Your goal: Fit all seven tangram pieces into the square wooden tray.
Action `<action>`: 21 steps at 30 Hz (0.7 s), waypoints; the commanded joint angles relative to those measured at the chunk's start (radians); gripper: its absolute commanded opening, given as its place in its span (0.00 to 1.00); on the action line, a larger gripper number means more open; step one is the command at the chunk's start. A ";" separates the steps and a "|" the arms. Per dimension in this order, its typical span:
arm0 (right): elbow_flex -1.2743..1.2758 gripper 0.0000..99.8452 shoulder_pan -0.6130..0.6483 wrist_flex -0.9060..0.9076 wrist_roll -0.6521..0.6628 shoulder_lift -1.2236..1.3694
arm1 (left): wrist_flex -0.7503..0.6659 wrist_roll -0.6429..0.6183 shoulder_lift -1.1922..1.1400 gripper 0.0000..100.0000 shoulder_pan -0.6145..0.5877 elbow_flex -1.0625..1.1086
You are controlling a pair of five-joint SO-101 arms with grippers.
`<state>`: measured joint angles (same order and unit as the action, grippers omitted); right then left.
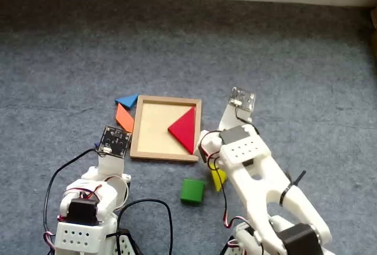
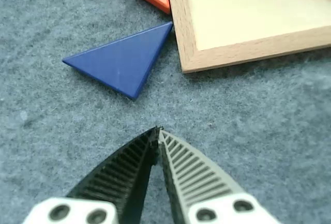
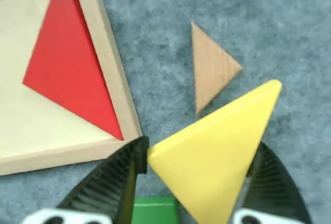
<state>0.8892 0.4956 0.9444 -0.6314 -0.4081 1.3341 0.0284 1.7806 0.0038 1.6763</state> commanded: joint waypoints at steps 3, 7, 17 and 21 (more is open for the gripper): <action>-0.010 0.23 0.007 0.002 0.180 -0.134 | 0.006 -0.011 0.035 0.00 0.013 0.019; -0.013 0.23 0.012 0.005 0.362 -0.139 | 0.006 -0.011 0.035 0.00 0.013 0.019; -0.127 0.23 0.081 0.007 0.740 -0.139 | 0.006 -0.011 0.035 0.00 0.013 0.019; -0.199 0.23 0.127 0.007 0.836 -0.101 | 0.006 -0.011 0.035 0.00 0.013 0.019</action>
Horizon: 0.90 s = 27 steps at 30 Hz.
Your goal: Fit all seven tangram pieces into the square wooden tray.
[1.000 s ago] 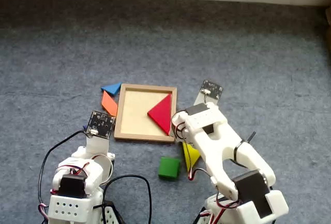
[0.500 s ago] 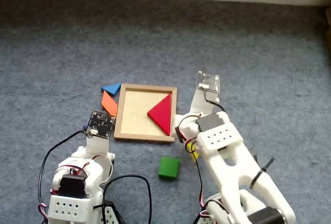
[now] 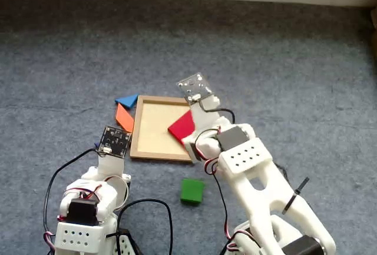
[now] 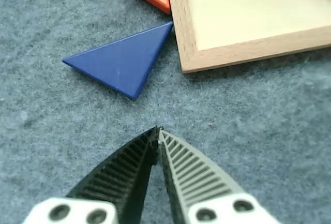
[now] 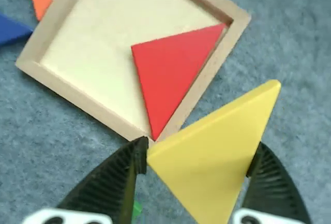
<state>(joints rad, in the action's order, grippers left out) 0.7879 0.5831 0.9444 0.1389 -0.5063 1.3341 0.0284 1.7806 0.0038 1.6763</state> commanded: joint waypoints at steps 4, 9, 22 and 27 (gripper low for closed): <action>-0.213 0.23 0.065 0.008 0.163 0.156 | 0.006 -0.011 0.035 0.00 0.013 0.019; -0.374 0.23 0.073 0.007 0.377 0.369 | 0.006 -0.011 0.035 0.00 0.013 0.019; -0.625 0.23 0.085 0.001 0.779 0.642 | 0.006 -0.011 0.035 0.00 0.013 0.019; -0.710 0.23 0.113 0.001 0.795 0.746 | 0.006 -0.011 0.035 0.00 0.013 0.019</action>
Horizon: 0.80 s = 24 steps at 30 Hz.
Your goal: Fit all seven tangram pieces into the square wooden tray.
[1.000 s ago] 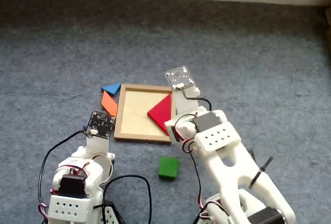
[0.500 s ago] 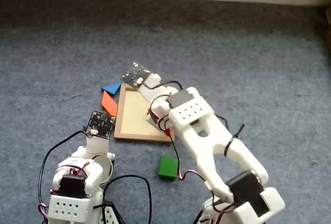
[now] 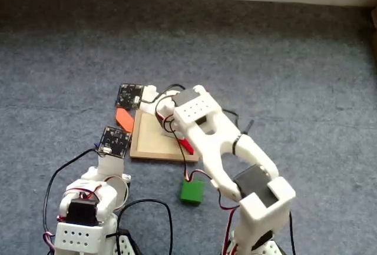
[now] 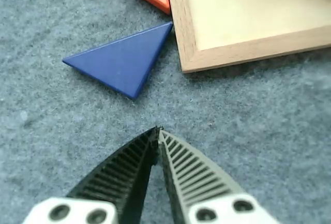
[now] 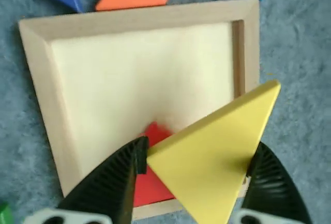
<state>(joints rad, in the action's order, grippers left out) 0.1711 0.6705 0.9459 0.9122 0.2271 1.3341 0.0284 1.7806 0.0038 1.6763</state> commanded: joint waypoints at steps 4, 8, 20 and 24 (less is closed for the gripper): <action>-0.179 0.23 0.041 -0.001 0.018 0.084 | 0.006 -0.011 0.035 0.00 0.013 0.019; -0.251 0.23 0.059 -0.001 0.018 0.130 | 0.006 -0.011 0.035 0.00 0.013 0.019; -0.271 0.38 0.073 0.007 0.015 0.193 | 0.006 -0.011 0.035 0.00 0.013 0.019; -0.275 0.40 0.073 0.054 0.018 0.191 | 0.006 -0.011 0.035 0.00 0.013 0.019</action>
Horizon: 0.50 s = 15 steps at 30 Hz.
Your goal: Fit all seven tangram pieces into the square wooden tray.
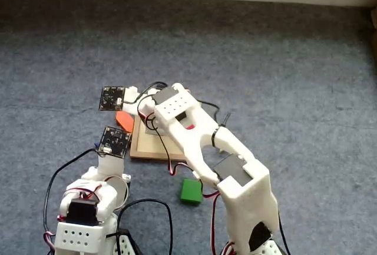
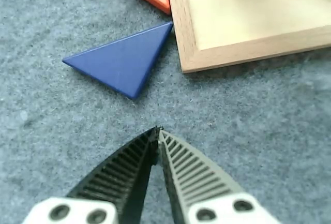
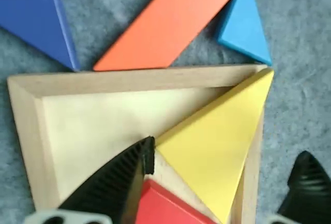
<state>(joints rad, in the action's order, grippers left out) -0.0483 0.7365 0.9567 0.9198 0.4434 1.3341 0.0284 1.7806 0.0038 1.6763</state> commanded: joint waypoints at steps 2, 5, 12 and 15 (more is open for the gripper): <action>-0.061 0.40 0.007 0.079 0.012 -0.030 | 0.006 -0.011 0.035 0.00 0.013 0.019; -0.090 0.40 0.005 0.119 0.012 -0.054 | 0.006 -0.011 0.035 0.00 0.013 0.019; -0.099 0.21 -0.007 0.185 -0.117 -0.143 | 0.006 -0.011 0.035 0.00 0.013 0.019; -0.099 0.12 -0.004 0.168 -0.212 -0.154 | 0.006 -0.011 0.035 0.00 0.013 0.019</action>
<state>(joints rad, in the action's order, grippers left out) -0.0959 0.7365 1.1331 0.7956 0.3682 1.3341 0.0284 1.7806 0.0038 1.6763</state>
